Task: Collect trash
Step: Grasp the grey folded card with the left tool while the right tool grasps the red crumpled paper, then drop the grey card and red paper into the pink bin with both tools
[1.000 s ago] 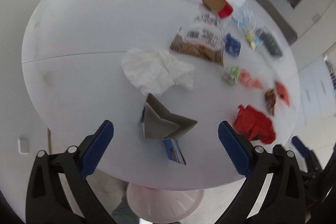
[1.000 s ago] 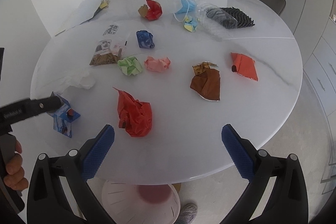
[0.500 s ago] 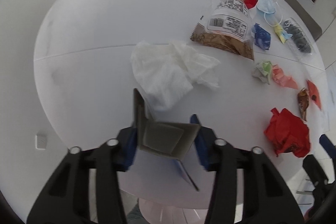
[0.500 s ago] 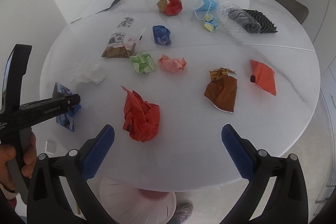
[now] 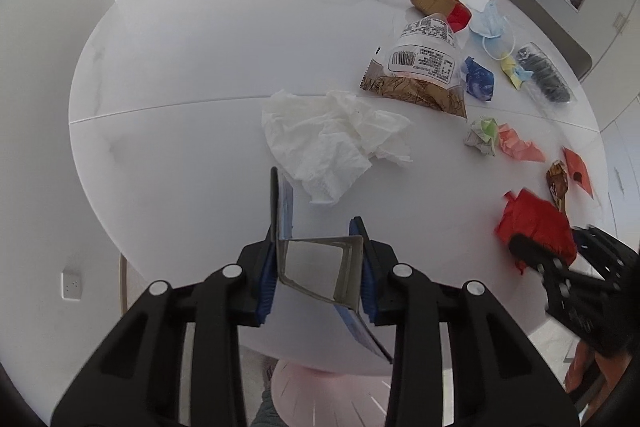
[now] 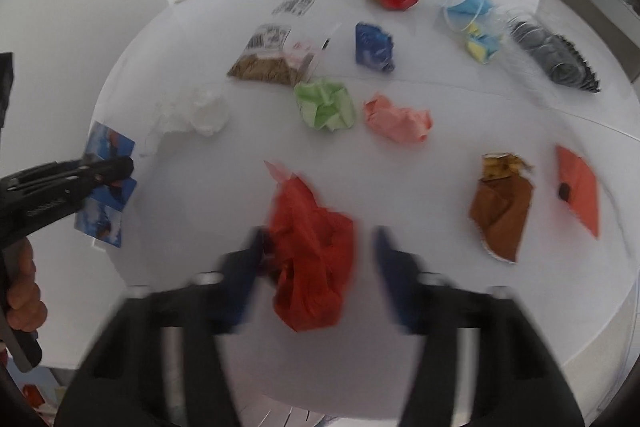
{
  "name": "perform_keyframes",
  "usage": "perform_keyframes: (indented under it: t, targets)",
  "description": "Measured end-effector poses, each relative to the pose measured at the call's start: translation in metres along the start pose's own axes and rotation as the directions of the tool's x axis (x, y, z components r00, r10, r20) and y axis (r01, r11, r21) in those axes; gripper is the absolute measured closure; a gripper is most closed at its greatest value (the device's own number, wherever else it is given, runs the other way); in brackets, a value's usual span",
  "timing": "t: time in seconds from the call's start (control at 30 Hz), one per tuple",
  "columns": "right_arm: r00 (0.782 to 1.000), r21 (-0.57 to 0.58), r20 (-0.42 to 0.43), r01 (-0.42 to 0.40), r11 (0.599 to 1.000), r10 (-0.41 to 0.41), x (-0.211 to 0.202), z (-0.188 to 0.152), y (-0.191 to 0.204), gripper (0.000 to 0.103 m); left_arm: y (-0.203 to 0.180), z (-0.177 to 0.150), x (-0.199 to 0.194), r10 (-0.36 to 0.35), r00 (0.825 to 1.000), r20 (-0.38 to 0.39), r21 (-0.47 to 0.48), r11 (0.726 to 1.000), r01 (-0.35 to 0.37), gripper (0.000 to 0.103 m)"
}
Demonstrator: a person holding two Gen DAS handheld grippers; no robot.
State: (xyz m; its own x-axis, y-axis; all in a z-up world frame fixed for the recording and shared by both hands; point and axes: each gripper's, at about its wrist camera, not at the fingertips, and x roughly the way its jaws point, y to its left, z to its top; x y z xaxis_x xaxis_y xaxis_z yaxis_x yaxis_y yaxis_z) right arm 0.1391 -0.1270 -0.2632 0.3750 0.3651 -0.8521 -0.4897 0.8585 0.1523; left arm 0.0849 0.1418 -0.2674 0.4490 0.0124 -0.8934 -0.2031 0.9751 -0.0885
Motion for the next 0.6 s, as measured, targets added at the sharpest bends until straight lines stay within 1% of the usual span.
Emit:
perform_keyframes:
  t: [0.03,0.13,0.27,0.37,0.43,0.57,0.6]
  targets:
    - [1.000,0.003,0.006,-0.005,1.000,0.005,-0.001,0.000,0.000,0.061,0.000,-0.001,-0.002,-0.003,1.000,0.000,0.003,1.000,0.003,0.070]
    - [0.999,0.012,0.014,-0.031,0.999,0.031,-0.009,-0.003,0.000,0.062,0.000,-0.005,-0.013,-0.029,1.000,-0.001,0.016,0.999,0.029,0.070]
    - [0.998,0.032,0.019,-0.067,0.997,0.066,-0.034,-0.017,0.001,0.062,-0.011,-0.019,-0.037,-0.076,0.997,-0.009,0.061,0.995,0.076,0.070]
    - [0.997,0.020,0.015,-0.076,0.997,0.076,-0.058,-0.033,0.006,0.062,-0.024,-0.040,-0.058,-0.138,0.989,-0.053,0.086,0.986,0.142,0.070]
    - [0.996,0.016,0.005,-0.087,0.996,0.087,-0.078,-0.049,0.009,0.061,-0.035,-0.061,-0.073,-0.167,0.982,-0.089,0.115,0.978,0.176,0.069]
    - [0.994,0.018,-0.011,-0.109,0.994,0.110,-0.108,-0.072,0.013,0.061,-0.050,-0.097,-0.093,-0.164,0.979,-0.121,0.151,0.972,0.182,0.069]
    - [0.994,0.006,-0.018,-0.104,0.995,0.104,-0.116,-0.079,0.015,0.061,-0.051,-0.108,-0.096,-0.161,0.978,-0.131,0.148,0.972,0.180,0.061]
